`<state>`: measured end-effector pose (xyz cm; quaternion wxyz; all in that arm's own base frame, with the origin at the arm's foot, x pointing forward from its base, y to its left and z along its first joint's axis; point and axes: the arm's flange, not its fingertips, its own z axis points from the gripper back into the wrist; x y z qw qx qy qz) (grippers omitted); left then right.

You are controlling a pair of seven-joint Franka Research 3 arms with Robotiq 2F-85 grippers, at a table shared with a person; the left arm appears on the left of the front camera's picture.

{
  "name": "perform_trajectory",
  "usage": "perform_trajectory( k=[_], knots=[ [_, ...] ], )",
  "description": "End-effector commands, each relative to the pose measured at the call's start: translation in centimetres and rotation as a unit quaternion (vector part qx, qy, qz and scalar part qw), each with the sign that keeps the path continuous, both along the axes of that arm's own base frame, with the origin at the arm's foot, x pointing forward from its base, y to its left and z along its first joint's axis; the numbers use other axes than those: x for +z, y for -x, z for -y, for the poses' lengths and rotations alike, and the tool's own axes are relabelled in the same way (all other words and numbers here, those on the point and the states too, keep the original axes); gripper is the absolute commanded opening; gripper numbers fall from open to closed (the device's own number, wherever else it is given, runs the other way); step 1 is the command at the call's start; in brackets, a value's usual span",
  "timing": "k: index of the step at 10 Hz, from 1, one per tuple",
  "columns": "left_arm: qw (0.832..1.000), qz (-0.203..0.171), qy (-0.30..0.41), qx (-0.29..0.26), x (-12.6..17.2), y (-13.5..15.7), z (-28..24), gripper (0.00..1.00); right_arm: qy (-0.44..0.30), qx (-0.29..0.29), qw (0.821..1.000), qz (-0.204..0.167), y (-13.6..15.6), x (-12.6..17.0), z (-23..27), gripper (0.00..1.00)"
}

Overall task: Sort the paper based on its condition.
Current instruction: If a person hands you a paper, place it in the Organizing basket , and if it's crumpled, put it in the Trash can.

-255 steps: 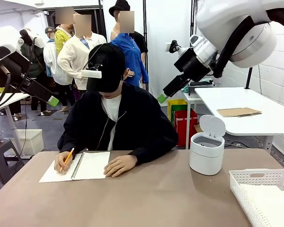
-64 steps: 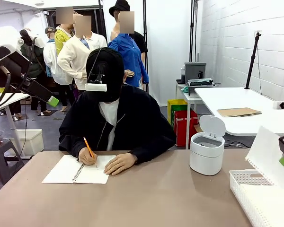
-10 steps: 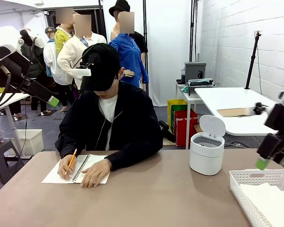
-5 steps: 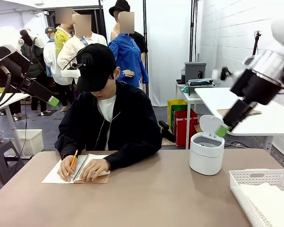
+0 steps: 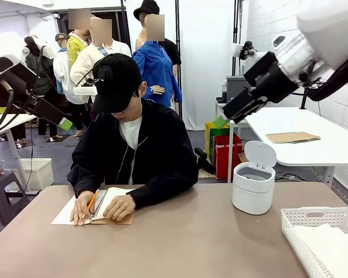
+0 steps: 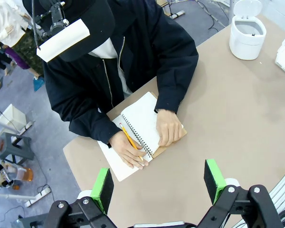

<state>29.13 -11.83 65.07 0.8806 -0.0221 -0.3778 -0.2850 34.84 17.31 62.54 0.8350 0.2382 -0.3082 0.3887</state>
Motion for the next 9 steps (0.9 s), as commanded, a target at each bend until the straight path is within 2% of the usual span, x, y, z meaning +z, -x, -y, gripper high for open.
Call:
perform_trajectory(
  k=[1, 4, 7, 9],
  knots=[
    [1.0, 0.0, 0.001, 0.001, 0.0, 0.0, 0.0, 1.0, -0.011, 0.003, 0.999, 0.04, -0.8, -1.1, -1.6, 1.0],
    [1.0, 0.0, 0.001, 0.001, 0.0, 0.0, 0.0, 1.0, 0.019, -0.003, 0.997, 0.078, -0.7, -0.3, -3.9, 1.0],
    [1.0, 0.0, 0.001, 0.001, 0.0, 0.0, 0.0, 1.0, 0.076, 0.019, 0.995, 0.062, -0.9, 0.6, -5.5, 1.0],
    [1.0, 0.0, 0.001, 0.001, 0.0, 0.0, 0.0, 1.0, 0.092, 0.028, 0.993, 0.067, -0.7, 1.5, -6.0, 1.0]
  ],
)
